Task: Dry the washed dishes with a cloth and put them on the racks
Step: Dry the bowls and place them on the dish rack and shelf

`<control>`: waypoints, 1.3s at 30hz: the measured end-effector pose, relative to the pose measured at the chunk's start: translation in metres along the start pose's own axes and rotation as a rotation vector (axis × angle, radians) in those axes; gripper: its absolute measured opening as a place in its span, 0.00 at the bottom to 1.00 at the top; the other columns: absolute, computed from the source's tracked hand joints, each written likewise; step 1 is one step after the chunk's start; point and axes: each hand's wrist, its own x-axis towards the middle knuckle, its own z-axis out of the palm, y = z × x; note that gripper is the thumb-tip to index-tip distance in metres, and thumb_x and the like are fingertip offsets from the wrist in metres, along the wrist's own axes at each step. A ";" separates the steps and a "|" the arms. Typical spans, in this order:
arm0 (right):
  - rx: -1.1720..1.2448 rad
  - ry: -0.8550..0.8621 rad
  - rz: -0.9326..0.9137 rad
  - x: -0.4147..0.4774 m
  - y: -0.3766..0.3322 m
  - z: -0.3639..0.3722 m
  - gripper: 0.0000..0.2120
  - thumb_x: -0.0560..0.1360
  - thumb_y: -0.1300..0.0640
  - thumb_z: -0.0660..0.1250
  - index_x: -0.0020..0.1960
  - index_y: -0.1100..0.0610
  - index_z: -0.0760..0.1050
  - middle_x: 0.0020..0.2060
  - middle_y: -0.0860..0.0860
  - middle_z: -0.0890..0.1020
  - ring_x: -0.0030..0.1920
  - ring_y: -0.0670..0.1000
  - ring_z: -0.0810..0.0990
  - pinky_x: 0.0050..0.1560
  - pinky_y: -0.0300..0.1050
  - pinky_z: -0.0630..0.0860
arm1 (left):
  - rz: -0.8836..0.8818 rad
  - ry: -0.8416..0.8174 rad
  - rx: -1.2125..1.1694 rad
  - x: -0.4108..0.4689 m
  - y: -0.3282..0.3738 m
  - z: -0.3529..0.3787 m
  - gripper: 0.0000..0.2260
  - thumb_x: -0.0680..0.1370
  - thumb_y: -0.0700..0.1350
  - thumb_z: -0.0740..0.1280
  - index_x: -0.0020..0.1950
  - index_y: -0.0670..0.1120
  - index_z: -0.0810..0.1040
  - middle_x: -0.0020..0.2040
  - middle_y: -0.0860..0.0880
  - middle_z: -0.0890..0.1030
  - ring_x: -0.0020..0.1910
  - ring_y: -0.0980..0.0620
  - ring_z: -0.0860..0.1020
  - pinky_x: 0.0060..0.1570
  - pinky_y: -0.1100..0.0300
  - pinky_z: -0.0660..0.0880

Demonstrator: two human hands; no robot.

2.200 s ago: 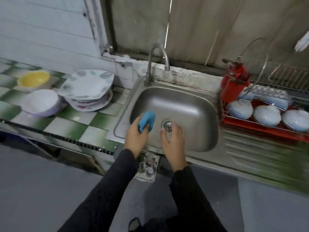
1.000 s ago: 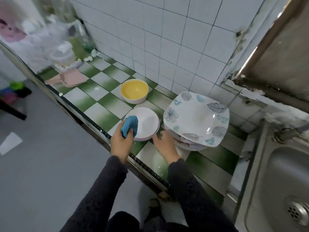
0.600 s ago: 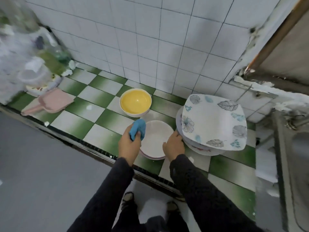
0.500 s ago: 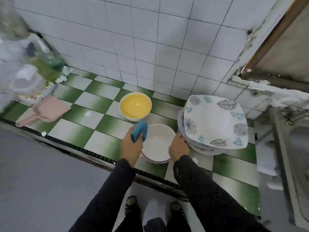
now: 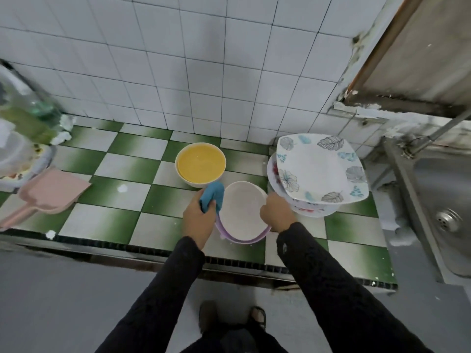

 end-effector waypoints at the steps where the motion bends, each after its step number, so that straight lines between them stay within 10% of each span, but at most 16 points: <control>1: -0.004 0.027 -0.021 -0.001 -0.001 -0.002 0.14 0.80 0.65 0.61 0.65 0.66 0.70 0.59 0.62 0.80 0.58 0.60 0.80 0.58 0.47 0.77 | 0.011 -0.007 0.003 0.001 0.001 0.000 0.15 0.81 0.39 0.63 0.68 0.47 0.75 0.56 0.46 0.81 0.52 0.48 0.79 0.54 0.53 0.78; 10: 0.232 0.292 -0.178 -0.026 0.006 0.004 0.31 0.76 0.72 0.59 0.77 0.64 0.53 0.69 0.63 0.71 0.60 0.63 0.77 0.47 0.48 0.72 | 0.068 -0.029 0.016 0.006 0.002 -0.006 0.15 0.82 0.39 0.63 0.68 0.46 0.74 0.51 0.50 0.80 0.45 0.60 0.77 0.37 0.76 0.72; 14: 0.234 0.343 -0.270 -0.039 0.005 0.005 0.34 0.77 0.71 0.59 0.80 0.62 0.50 0.77 0.60 0.62 0.67 0.64 0.71 0.63 0.55 0.72 | 0.094 -0.043 0.039 0.005 0.003 -0.007 0.17 0.82 0.40 0.63 0.70 0.47 0.73 0.54 0.48 0.80 0.46 0.57 0.78 0.39 0.73 0.73; 22: 0.356 0.366 -0.230 -0.040 0.006 0.012 0.32 0.78 0.70 0.62 0.78 0.60 0.55 0.73 0.57 0.65 0.63 0.59 0.74 0.55 0.43 0.70 | 0.124 0.000 0.025 0.008 0.005 -0.007 0.17 0.82 0.42 0.63 0.71 0.48 0.72 0.51 0.45 0.81 0.43 0.50 0.76 0.48 0.52 0.78; 28: 0.842 0.267 -0.080 -0.038 0.009 0.005 0.37 0.73 0.67 0.58 0.80 0.53 0.54 0.70 0.55 0.68 0.69 0.58 0.68 0.67 0.56 0.73 | 0.169 0.082 -0.049 0.003 0.014 0.004 0.18 0.82 0.41 0.63 0.73 0.47 0.71 0.58 0.51 0.80 0.51 0.57 0.77 0.52 0.72 0.74; 30: 1.068 0.132 0.005 -0.040 0.012 -0.001 0.36 0.74 0.68 0.56 0.78 0.46 0.55 0.63 0.48 0.70 0.62 0.56 0.71 0.56 0.63 0.81 | 0.188 0.132 -0.083 0.000 0.018 0.011 0.19 0.82 0.40 0.64 0.73 0.45 0.71 0.61 0.49 0.79 0.55 0.55 0.77 0.52 0.77 0.72; 34: 1.412 -0.123 0.144 -0.037 0.024 -0.008 0.30 0.77 0.70 0.55 0.73 0.46 0.57 0.66 0.52 0.67 0.57 0.57 0.73 0.56 0.65 0.80 | 0.244 0.159 -0.116 0.003 0.019 0.028 0.19 0.81 0.40 0.64 0.72 0.46 0.71 0.63 0.45 0.79 0.60 0.46 0.77 0.62 0.53 0.76; 39: 1.620 -0.311 0.174 -0.026 0.031 -0.004 0.25 0.81 0.48 0.67 0.74 0.47 0.63 0.70 0.57 0.71 0.64 0.65 0.76 0.56 0.71 0.78 | 0.719 0.034 0.230 0.020 0.019 0.045 0.24 0.74 0.31 0.66 0.70 0.43 0.74 0.69 0.46 0.75 0.71 0.46 0.70 0.71 0.54 0.67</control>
